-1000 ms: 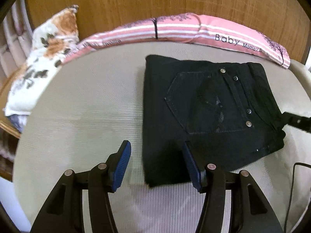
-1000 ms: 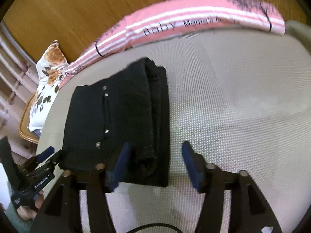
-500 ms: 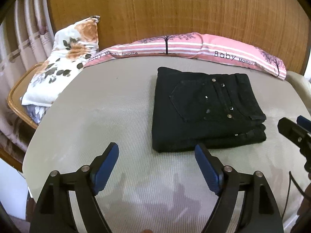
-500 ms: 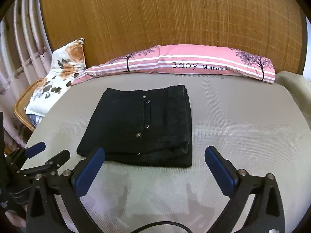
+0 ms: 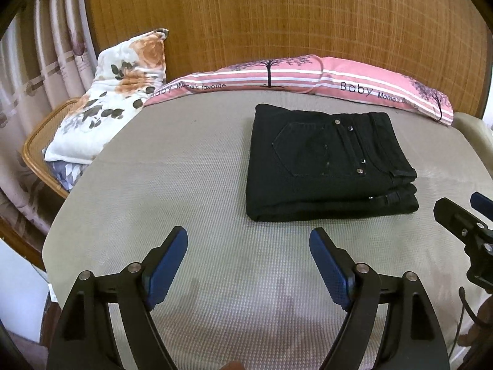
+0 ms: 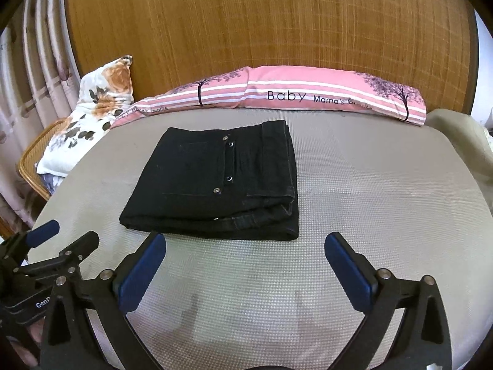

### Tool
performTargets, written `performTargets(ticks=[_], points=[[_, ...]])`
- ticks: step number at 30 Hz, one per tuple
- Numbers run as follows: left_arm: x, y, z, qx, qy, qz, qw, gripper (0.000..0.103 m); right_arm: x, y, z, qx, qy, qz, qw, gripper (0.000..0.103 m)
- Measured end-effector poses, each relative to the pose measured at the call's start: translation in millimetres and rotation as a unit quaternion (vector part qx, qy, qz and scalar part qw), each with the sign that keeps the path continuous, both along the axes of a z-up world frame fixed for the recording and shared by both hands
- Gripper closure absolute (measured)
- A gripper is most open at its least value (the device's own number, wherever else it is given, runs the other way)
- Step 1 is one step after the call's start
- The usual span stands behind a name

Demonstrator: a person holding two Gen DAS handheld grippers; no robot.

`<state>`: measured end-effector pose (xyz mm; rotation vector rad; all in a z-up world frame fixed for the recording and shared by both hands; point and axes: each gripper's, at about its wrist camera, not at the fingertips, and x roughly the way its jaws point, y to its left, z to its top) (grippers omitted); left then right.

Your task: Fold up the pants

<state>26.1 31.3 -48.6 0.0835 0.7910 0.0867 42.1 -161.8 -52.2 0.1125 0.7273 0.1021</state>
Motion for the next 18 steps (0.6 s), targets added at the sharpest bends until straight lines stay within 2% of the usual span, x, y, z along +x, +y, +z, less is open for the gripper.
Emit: performTargets(ticks=[18], points=[[-5.6,-6.5,-4.4,0.002,0.004,-0.007,1.0000,0.021,-2.7,2.5,-1.6,0.006,0.007,0.016,1.000,0.001]])
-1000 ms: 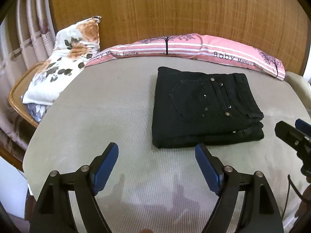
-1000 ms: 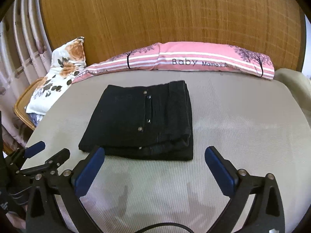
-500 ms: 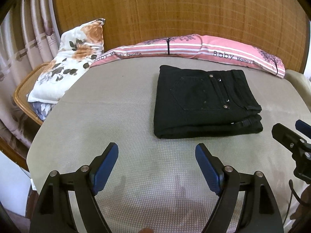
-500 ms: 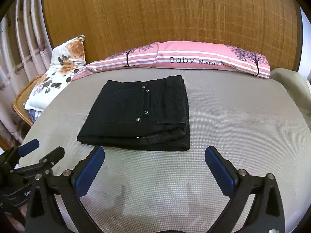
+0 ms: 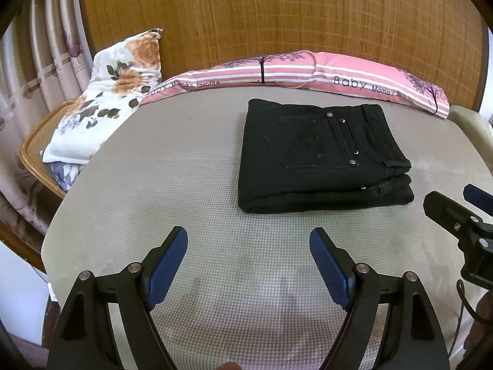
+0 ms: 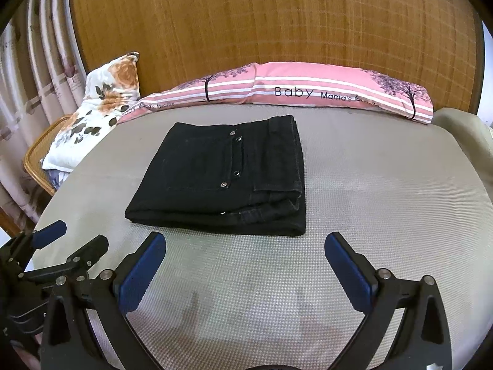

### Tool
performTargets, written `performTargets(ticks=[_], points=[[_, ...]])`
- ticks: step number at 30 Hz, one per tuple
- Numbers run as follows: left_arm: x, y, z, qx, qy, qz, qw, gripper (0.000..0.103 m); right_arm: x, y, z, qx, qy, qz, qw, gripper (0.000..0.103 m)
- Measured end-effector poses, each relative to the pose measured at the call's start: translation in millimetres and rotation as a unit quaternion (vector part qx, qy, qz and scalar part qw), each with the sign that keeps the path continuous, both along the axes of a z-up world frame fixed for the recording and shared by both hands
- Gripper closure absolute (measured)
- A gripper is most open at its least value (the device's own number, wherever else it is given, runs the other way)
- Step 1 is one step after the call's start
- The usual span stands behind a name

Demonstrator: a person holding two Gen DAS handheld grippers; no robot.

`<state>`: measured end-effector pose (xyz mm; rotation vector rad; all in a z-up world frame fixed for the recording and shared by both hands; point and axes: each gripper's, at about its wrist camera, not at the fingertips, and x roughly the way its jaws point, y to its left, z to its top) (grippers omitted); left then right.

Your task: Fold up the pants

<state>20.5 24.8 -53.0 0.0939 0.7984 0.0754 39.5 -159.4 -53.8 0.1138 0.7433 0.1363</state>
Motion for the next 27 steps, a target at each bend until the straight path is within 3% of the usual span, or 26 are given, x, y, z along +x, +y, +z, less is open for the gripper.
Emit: performTargets(ticks=[27], points=[[-0.3,-0.6,0.1,0.000,0.000,-0.005,1.0000,0.021,0.7,3.8,-3.0,0.003,0.006,0.005,1.000,0.001]])
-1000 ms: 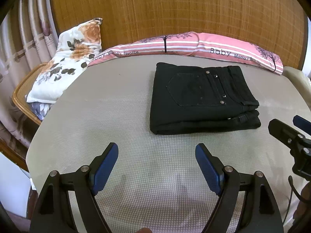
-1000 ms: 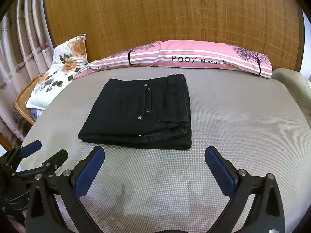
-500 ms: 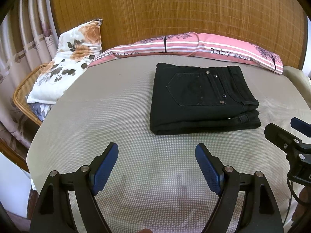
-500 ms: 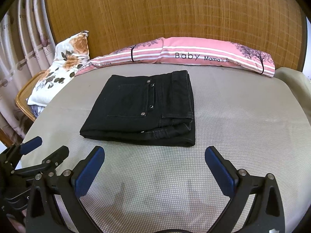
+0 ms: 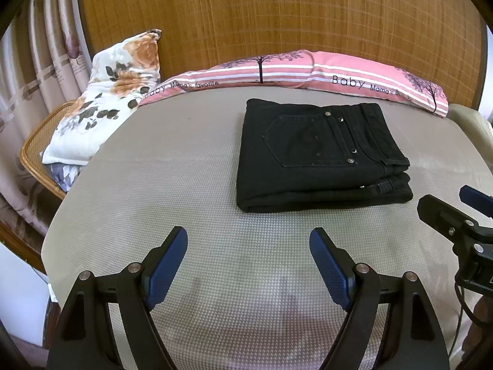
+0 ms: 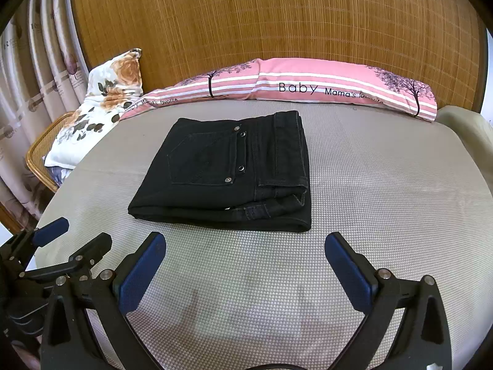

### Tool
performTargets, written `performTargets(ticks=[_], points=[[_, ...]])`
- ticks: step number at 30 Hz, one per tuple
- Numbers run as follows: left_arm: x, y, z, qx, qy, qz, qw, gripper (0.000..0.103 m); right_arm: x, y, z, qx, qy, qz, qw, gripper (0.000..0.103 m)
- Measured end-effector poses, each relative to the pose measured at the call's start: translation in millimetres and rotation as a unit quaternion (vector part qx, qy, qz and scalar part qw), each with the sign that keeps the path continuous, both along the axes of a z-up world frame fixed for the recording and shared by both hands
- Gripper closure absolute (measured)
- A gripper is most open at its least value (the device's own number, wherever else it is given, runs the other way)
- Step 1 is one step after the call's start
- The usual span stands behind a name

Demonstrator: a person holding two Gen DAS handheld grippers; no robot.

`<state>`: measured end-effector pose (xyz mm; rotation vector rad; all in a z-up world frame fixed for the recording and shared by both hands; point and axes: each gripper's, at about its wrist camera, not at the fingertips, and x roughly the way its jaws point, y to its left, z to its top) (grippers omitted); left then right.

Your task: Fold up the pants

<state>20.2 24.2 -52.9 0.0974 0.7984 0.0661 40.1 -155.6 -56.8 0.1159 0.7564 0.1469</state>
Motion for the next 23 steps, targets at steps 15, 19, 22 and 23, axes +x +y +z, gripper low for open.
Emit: performTargets(ticks=[15,19,22,23], points=[[0.3,-1.8,0.7,-0.002,-0.001,-0.003,1.0000,0.021,-0.1,0.5,-1.9,0.002,0.002,-0.002,1.000,0.001],[2.7,-2.7,1.5,-0.003,-0.002,-0.007,1.0000,0.021,0.4,0.0,-1.7,0.002,0.002,-0.002,1.000,0.001],[2.4,-2.7,1.2,-0.003,-0.001,-0.007,1.0000,0.021,0.8,0.3,-2.5,0.002,0.003,-0.003,1.000,0.001],[2.8,-2.9,1.3,-0.004,-0.001,-0.007,1.0000,0.021,1.0,-0.2,-2.5,0.002,0.003,-0.003,1.000,0.001]])
